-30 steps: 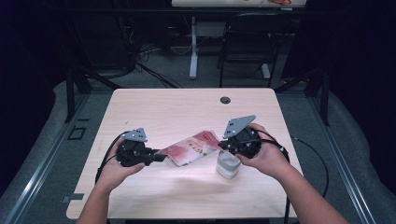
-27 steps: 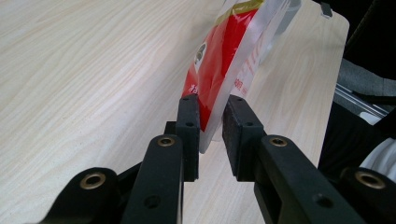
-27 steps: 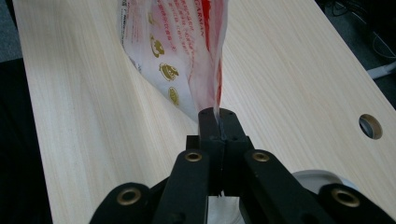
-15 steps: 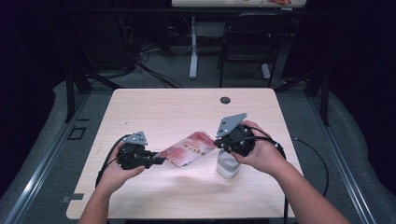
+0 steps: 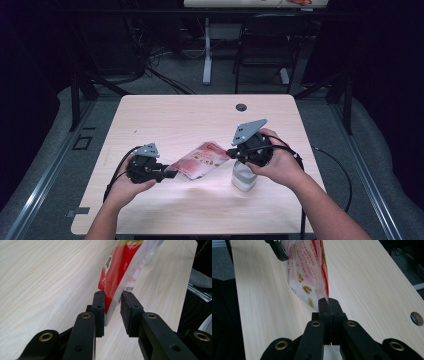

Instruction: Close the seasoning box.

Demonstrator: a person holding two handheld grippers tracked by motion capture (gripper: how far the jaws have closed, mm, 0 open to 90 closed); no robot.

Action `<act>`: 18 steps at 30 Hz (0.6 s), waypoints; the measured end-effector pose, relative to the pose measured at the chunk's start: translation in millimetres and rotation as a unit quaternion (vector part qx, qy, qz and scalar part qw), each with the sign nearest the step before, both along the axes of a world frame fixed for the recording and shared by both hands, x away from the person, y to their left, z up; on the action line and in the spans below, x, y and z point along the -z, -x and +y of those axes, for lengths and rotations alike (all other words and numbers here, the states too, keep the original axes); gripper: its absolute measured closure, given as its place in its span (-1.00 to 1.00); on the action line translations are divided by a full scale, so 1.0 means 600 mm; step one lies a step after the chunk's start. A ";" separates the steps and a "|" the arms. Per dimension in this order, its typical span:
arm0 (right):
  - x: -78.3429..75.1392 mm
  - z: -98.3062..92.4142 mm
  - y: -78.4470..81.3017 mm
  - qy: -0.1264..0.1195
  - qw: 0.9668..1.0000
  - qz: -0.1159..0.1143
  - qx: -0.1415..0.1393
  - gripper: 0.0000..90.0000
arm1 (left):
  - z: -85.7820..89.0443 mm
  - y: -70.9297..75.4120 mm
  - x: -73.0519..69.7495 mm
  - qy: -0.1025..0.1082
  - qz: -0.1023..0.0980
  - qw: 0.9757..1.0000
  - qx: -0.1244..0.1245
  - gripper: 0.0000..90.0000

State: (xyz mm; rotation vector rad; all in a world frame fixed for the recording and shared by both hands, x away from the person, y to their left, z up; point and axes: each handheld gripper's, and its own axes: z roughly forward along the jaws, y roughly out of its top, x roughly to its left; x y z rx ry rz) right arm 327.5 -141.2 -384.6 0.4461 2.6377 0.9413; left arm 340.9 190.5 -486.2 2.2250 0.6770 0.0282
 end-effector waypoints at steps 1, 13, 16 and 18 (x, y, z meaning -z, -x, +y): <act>-0.001 0.000 0.000 -0.004 1.000 0.001 0.000 1.00 | 0.000 -0.001 0.001 0.000 0.001 1.000 0.000 0.64; -0.012 0.011 -0.001 -0.007 1.000 -0.003 -0.010 1.00 | 0.000 -0.002 0.007 -0.003 -0.006 1.000 -0.001 0.57; -0.017 0.013 -0.001 -0.009 1.000 -0.007 -0.003 1.00 | -0.005 0.003 0.001 -0.015 -0.020 1.000 -0.004 0.53; -0.019 0.013 -0.001 -0.010 1.000 -0.009 -0.004 1.00 | -0.006 0.004 -0.001 -0.017 -0.024 1.000 -0.005 0.51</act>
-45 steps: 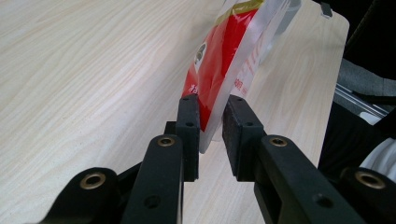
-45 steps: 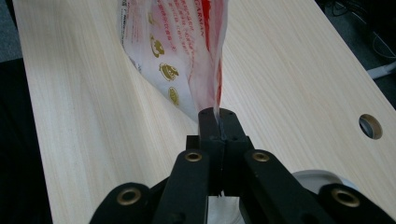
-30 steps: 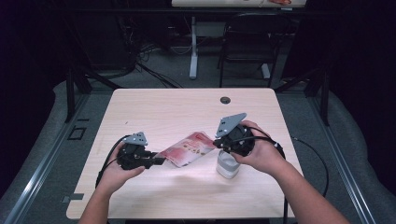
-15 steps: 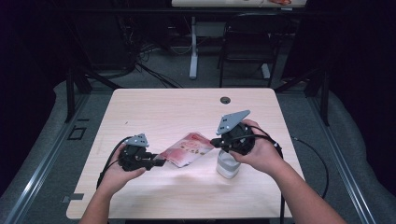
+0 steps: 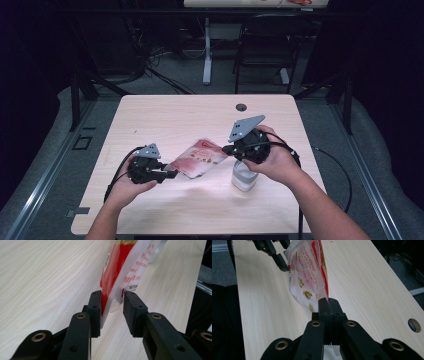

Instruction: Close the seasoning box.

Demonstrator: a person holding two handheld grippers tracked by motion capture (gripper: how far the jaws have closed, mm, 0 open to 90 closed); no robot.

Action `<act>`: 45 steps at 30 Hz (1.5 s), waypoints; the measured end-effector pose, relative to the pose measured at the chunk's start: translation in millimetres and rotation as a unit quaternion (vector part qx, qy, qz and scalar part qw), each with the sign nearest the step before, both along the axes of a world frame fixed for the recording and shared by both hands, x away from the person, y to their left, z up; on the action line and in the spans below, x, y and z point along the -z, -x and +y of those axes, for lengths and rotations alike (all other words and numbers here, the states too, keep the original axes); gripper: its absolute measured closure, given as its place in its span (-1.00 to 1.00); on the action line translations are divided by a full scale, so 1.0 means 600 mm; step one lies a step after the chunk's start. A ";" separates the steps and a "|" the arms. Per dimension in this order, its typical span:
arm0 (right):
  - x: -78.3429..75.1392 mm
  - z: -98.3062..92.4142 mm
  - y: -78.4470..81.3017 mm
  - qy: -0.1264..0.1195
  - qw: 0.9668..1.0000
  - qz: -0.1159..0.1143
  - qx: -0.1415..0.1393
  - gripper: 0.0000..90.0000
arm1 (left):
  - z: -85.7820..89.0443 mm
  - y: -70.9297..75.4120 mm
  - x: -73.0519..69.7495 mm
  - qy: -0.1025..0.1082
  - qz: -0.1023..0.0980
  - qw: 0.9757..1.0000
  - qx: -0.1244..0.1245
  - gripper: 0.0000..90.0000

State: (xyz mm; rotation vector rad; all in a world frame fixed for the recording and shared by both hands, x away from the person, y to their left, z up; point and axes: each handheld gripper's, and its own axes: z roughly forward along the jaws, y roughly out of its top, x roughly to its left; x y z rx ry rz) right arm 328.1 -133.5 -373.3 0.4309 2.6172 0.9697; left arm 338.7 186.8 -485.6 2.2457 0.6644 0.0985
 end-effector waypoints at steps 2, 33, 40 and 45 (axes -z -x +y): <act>-0.001 -0.001 0.000 0.000 1.000 0.001 -0.002 1.00 | 0.000 0.000 0.000 0.005 -0.003 1.000 0.000 0.47; 0.032 0.023 -0.008 0.024 1.000 0.007 -0.002 1.00 | -0.015 -0.011 0.042 -0.009 0.019 1.000 -0.002 0.42; 0.042 0.026 -0.010 0.029 1.000 0.008 -0.002 1.00 | -0.017 -0.012 0.055 -0.012 0.024 1.000 -0.004 0.42; 0.049 0.028 -0.013 0.033 0.999 0.009 0.000 1.00 | -0.017 -0.014 0.063 -0.015 0.024 1.000 -0.009 0.42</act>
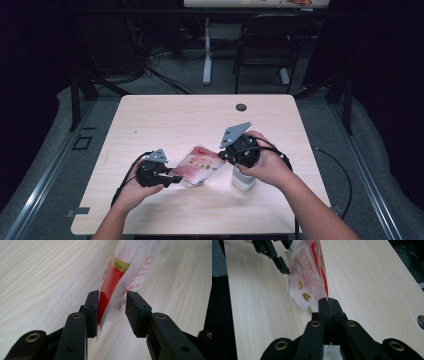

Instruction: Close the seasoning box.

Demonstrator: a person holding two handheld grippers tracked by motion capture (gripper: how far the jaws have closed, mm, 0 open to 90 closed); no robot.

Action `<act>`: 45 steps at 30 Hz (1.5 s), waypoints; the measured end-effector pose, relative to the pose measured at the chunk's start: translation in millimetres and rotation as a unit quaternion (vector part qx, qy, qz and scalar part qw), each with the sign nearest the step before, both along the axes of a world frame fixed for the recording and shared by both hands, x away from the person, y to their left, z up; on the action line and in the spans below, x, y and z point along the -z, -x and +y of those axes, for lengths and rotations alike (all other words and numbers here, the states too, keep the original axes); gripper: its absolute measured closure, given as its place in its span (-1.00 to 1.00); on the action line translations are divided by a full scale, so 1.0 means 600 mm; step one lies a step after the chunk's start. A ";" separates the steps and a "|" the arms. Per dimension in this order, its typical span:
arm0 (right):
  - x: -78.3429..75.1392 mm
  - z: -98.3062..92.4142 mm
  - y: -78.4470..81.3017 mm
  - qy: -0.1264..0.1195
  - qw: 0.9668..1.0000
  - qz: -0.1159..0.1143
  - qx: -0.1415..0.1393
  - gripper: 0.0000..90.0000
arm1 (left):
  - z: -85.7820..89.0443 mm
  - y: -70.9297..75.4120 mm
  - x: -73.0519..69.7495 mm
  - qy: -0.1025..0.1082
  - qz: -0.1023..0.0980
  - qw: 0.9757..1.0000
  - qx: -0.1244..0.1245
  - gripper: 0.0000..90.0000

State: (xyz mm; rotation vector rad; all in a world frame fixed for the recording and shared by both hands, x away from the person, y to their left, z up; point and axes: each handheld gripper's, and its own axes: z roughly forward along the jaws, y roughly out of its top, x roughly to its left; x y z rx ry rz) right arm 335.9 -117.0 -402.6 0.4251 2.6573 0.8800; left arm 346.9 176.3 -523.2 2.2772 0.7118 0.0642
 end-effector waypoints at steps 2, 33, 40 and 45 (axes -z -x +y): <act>0.003 0.001 -0.001 0.001 1.000 0.001 0.001 1.00 | -0.001 0.000 0.003 0.002 0.002 1.000 0.000 0.42; -0.009 0.035 0.001 -0.017 1.000 -0.001 -0.024 0.95 | 0.023 0.013 -0.039 0.023 -0.038 0.999 -0.004 0.27; -0.009 0.055 0.001 -0.032 0.999 0.002 -0.032 0.89 | 0.027 0.018 -0.049 0.029 -0.044 0.999 -0.002 0.22; -0.010 0.074 0.000 -0.039 0.998 0.006 -0.038 0.81 | 0.035 0.023 -0.055 0.033 -0.047 0.998 -0.006 0.21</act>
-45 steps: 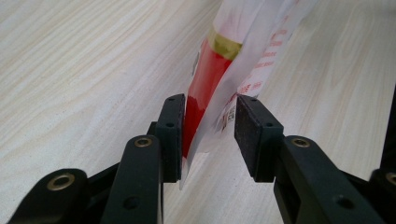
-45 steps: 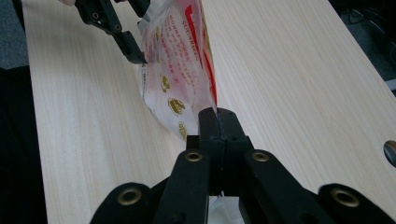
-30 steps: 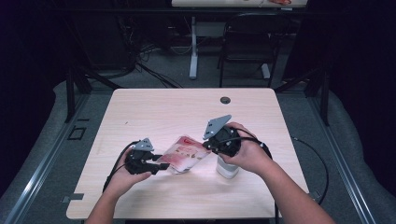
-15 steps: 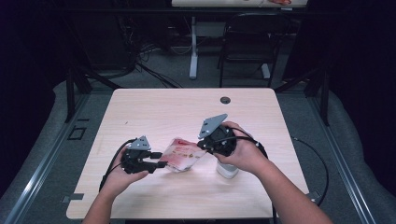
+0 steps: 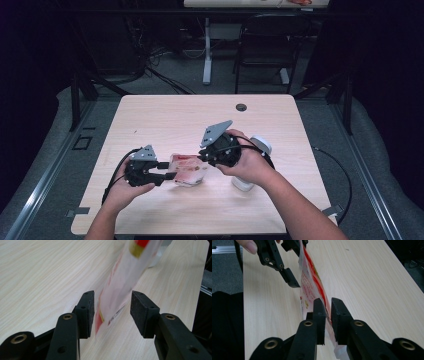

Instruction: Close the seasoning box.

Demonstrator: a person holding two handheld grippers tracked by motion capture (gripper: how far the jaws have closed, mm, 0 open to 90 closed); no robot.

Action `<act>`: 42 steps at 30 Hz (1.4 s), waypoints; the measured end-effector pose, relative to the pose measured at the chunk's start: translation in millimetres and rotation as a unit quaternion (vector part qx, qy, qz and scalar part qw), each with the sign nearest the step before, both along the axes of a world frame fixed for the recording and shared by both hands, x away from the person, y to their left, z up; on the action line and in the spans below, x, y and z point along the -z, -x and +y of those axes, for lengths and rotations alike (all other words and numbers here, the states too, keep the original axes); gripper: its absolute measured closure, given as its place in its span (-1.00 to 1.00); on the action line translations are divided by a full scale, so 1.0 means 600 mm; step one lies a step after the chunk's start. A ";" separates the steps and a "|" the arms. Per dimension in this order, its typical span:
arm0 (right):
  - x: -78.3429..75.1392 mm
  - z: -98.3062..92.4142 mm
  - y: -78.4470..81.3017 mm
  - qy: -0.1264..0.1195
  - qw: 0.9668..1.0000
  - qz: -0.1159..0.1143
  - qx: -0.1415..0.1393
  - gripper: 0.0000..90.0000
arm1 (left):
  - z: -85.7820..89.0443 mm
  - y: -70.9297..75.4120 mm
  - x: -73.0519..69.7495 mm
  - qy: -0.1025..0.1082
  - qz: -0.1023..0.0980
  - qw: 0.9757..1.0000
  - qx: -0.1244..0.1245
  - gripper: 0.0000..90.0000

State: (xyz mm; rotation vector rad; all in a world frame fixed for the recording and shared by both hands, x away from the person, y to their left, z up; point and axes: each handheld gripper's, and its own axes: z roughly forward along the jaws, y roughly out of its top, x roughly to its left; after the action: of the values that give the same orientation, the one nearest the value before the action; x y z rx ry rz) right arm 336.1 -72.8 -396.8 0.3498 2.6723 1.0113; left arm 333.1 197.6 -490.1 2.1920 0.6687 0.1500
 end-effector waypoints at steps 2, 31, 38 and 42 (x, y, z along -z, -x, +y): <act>0.001 0.010 0.000 -0.004 1.000 0.002 -0.001 0.76 | 0.004 0.001 -0.001 0.002 -0.003 1.000 -0.002 0.19; -0.025 0.018 -0.002 -0.072 0.997 -0.003 0.008 0.35 | 0.031 -0.002 -0.006 0.023 -0.005 0.999 -0.030 0.05; -0.034 -0.007 -0.005 -0.082 0.996 -0.008 0.029 0.36 | 0.046 -0.003 -0.004 0.018 0.000 0.999 -0.038 0.05; -0.033 -0.024 -0.011 -0.089 0.995 -0.010 0.047 0.32 | 0.054 -0.001 -0.004 0.018 -0.001 0.999 -0.045 0.05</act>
State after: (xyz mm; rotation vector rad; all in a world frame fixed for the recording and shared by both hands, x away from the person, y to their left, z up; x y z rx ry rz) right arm 342.5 -87.4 -377.1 0.4925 2.5277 1.2206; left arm 333.8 230.1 -487.4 2.1279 0.7636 0.1852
